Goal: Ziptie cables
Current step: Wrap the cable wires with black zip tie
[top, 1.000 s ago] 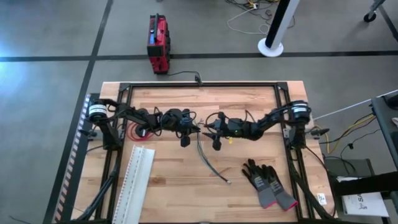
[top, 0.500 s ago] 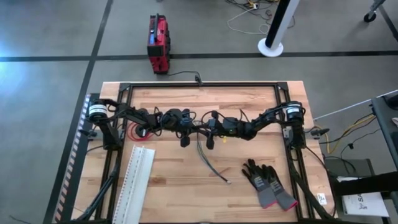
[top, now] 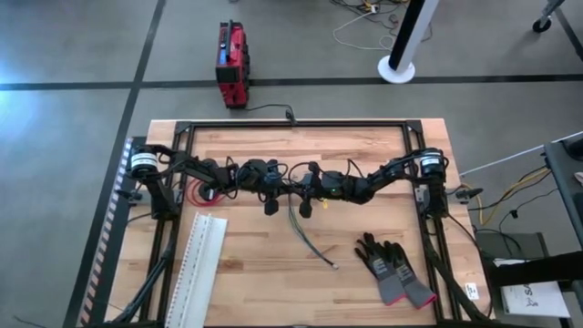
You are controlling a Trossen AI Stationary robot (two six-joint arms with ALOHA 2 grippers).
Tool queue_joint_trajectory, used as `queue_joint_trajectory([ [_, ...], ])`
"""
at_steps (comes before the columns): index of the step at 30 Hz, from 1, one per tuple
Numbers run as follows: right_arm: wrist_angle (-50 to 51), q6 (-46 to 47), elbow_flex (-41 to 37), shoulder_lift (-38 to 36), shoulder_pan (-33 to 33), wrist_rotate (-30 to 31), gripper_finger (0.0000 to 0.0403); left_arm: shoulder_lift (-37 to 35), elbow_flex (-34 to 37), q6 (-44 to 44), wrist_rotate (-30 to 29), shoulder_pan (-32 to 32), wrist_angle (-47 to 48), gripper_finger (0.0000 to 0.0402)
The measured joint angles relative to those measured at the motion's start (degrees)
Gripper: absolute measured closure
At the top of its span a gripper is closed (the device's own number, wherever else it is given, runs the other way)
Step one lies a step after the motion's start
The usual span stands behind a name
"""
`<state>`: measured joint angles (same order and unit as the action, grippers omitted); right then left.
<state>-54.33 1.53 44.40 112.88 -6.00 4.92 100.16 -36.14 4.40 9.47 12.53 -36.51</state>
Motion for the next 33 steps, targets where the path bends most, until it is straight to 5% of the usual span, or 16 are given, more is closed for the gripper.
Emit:
queue_joint_trajectory([
  [26,5.97,-5.84,-0.24,-7.87,1.64,2.58,0.0402,-0.07,0.66,-0.02,0.16,-0.10,-0.51,0.0396],
  [33,6.14,-4.06,-0.20,-5.95,0.67,-5.61,0.0355,0.11,0.79,0.49,1.54,-0.13,-0.36,0.0396],
])
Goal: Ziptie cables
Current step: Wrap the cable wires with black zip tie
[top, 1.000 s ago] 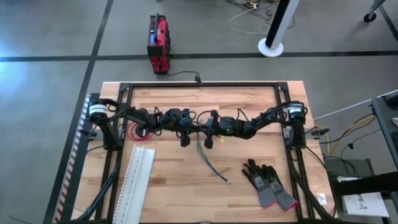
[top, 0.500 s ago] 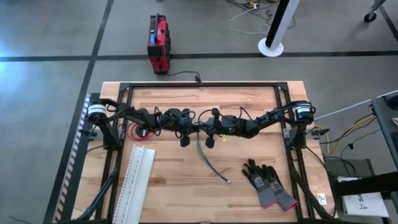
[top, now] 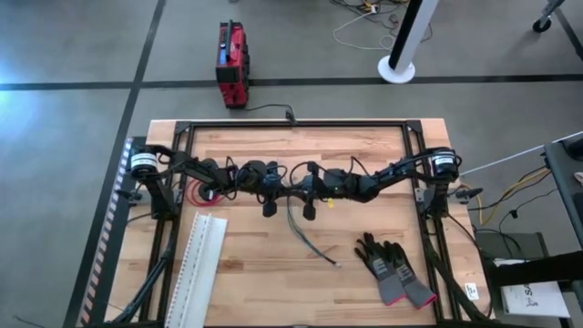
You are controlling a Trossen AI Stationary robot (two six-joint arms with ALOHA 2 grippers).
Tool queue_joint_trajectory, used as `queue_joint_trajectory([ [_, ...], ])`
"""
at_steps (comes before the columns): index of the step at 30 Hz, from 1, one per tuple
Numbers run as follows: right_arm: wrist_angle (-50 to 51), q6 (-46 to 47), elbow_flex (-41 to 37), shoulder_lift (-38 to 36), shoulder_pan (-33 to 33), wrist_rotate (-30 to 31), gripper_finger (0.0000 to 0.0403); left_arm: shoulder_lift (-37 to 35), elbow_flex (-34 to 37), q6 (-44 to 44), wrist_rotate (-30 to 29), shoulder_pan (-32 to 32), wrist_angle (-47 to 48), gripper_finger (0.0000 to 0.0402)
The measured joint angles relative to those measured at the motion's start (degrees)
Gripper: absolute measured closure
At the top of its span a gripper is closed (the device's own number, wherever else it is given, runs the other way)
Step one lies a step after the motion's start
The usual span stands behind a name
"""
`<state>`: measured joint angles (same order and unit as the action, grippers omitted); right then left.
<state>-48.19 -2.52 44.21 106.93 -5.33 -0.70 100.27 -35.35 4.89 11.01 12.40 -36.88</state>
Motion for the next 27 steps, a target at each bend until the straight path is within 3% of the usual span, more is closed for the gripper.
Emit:
queue_joint_trajectory([
  [6,1.43,-2.23,-0.02,0.53,-0.70,-0.91,0.0314,0.00,-0.05,1.06,1.02,-0.04,-0.59,0.0396],
  [17,0.68,-1.43,0.58,3.83,-1.92,-2.98,0.0376,-0.02,0.00,1.66,3.33,-0.47,-0.05,0.0396],
  [27,1.00,-1.29,1.98,3.92,-1.96,-3.38,0.0346,-0.06,0.02,1.92,3.51,-0.46,-0.20,0.0396],
])
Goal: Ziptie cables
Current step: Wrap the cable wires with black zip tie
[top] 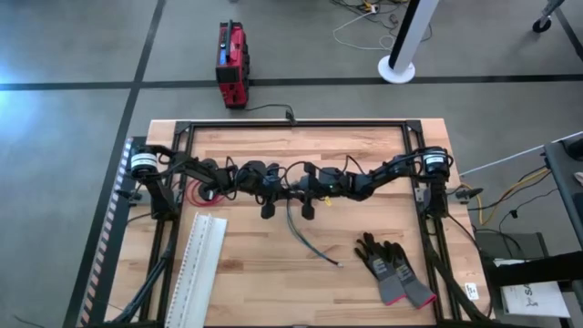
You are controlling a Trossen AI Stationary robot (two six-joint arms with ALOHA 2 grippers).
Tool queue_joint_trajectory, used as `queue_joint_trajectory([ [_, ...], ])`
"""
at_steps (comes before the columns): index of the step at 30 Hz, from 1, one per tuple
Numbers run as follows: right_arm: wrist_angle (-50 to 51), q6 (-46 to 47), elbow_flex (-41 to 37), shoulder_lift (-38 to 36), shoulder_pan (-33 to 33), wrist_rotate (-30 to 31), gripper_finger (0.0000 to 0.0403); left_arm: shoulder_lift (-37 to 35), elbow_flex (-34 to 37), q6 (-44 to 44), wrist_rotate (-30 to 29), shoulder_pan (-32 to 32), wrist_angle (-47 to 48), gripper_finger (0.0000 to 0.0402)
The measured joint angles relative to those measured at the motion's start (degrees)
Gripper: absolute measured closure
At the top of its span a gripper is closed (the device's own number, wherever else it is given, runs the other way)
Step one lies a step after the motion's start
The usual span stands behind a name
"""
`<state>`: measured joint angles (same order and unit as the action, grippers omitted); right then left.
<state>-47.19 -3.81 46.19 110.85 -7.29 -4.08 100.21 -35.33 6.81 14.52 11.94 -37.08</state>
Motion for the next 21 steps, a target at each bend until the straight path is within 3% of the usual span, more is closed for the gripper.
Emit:
queue_joint_trajectory([
  [6,0.32,1.55,0.96,0.00,-0.07,0.02,0.0338,-0.05,0.00,0.20,0.04,0.00,-0.35,0.0396],
  [12,0.61,1.68,1.01,0.00,-0.11,-0.07,0.0393,-0.05,-0.04,0.20,-0.02,0.00,-0.33,0.0396],
  [21,2.51,0.64,0.92,-2.74,0.07,0.10,0.0400,-0.36,0.65,0.66,-0.28,0.00,-1.73,0.0396],
])
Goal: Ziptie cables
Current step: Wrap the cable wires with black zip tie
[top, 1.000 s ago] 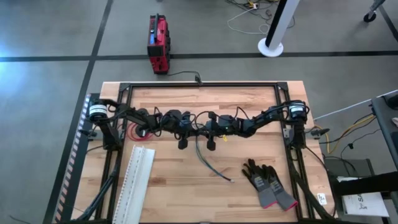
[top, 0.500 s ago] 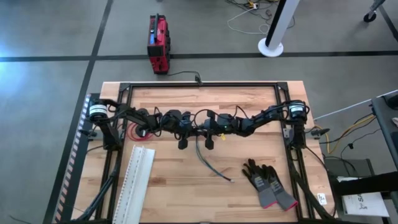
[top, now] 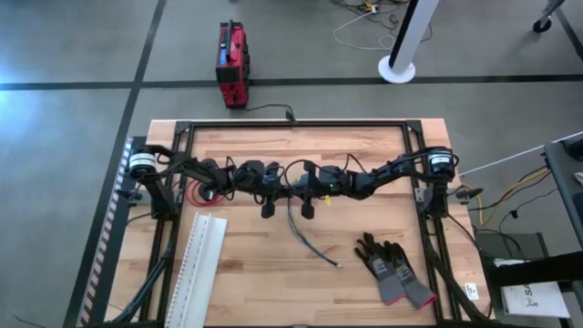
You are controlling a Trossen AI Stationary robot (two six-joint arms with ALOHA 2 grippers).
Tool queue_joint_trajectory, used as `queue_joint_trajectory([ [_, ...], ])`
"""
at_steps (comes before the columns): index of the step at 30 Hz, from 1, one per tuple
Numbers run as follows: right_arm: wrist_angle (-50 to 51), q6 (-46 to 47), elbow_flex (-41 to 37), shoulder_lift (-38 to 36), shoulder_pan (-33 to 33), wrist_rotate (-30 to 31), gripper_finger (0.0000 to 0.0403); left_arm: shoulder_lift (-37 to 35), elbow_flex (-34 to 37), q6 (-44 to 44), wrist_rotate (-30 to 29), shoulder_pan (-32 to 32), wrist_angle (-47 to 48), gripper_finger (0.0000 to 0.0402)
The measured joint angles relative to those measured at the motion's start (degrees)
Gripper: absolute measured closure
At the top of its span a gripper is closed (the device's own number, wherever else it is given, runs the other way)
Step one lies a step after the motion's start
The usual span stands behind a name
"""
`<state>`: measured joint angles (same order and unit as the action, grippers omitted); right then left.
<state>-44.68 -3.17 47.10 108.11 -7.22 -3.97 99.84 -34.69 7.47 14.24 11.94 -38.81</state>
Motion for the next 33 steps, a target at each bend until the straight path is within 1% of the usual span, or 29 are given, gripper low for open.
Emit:
queue_joint_trajectory([
  [5,2.61,-1.98,-0.12,-2.14,0.88,2.32,0.0401,0.86,0.62,0.00,0.04,0.02,-1.98,0.0396],
  [9,4.61,-2.46,-0.24,-3.22,1.52,2.93,0.0402,6.24,0.75,-0.38,0.28,0.00,-8.80,0.0396],
  [12,5.44,-3.09,-0.28,-3.72,2.01,4.91,0.0402,11.23,0.38,-1.48,0.60,0.07,-12.78,0.0396],
  [16,6.03,-3.51,-0.89,-4.34,2.34,5.65,0.0401,16.30,-1.16,-2.08,1.52,0.34,-14.44,0.0397],
  [19,5.64,-3.57,-1.22,-5.80,2.31,5.69,0.0401,18.41,-2.26,-2.77,1.86,0.65,-13.40,0.0397],
  [23,6.44,-3.85,-1.70,-7.07,2.31,5.84,0.0401,18.54,-2.66,-3.11,2.01,0.76,-13.42,0.0397],
  [26,8.72,-3.41,-1.89,-8.42,2.29,5.78,0.0402,17.36,-2.33,-3.52,1.97,0.87,-13.43,0.0397],
  [30,15.25,-1.72,-1.90,-10.92,2.29,5.78,0.0401,15.49,-2.10,-4.03,1.83,0.87,-12.51,0.0397],
  [33,20.46,-1.28,-2.48,-13.70,2.27,5.70,0.0381,13.55,-1.91,-4.39,1.72,0.90,-10.53,0.0397],
])
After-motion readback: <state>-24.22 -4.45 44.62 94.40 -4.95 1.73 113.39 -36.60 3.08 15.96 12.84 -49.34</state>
